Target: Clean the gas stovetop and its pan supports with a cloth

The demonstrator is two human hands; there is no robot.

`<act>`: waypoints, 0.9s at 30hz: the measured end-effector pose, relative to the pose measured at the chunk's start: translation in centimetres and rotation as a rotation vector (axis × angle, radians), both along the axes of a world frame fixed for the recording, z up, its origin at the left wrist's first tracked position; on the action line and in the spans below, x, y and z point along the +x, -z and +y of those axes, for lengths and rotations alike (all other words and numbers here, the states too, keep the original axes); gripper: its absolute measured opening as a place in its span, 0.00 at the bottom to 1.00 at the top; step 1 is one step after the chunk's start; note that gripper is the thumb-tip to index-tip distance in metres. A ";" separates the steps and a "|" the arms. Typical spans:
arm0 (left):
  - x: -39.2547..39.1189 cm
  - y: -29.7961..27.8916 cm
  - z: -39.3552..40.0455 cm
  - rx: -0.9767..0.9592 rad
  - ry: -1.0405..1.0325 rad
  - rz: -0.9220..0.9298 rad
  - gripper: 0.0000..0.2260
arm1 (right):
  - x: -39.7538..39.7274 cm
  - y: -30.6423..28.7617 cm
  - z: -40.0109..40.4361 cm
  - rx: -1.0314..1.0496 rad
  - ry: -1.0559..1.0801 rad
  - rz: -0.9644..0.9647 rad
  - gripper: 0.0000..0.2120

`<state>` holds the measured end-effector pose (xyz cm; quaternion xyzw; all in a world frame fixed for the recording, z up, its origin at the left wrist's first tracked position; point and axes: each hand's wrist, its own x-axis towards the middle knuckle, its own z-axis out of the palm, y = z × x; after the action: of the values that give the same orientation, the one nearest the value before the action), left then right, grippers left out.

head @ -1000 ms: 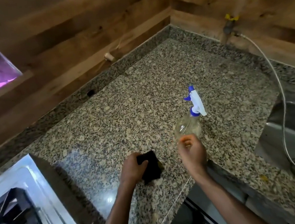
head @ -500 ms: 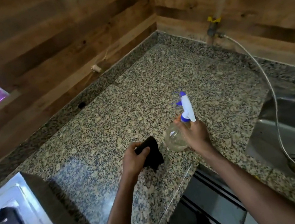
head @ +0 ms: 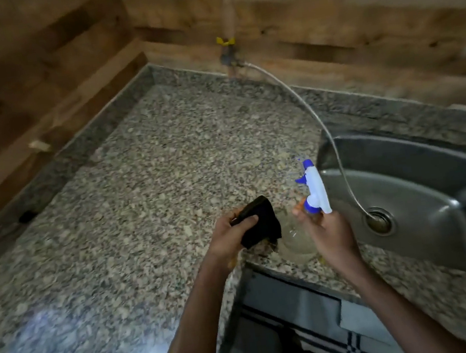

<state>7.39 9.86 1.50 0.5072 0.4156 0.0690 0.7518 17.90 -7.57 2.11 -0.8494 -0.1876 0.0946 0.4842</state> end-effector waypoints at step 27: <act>0.6 5.5 -5.5 1.434 0.247 0.404 0.07 | 1.8 1.4 -6.1 0.140 -0.259 0.033 0.23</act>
<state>8.04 4.37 -4.03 0.9179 0.3387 0.1437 0.1488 19.73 -13.68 0.75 -0.7806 -0.2940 0.1568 0.5289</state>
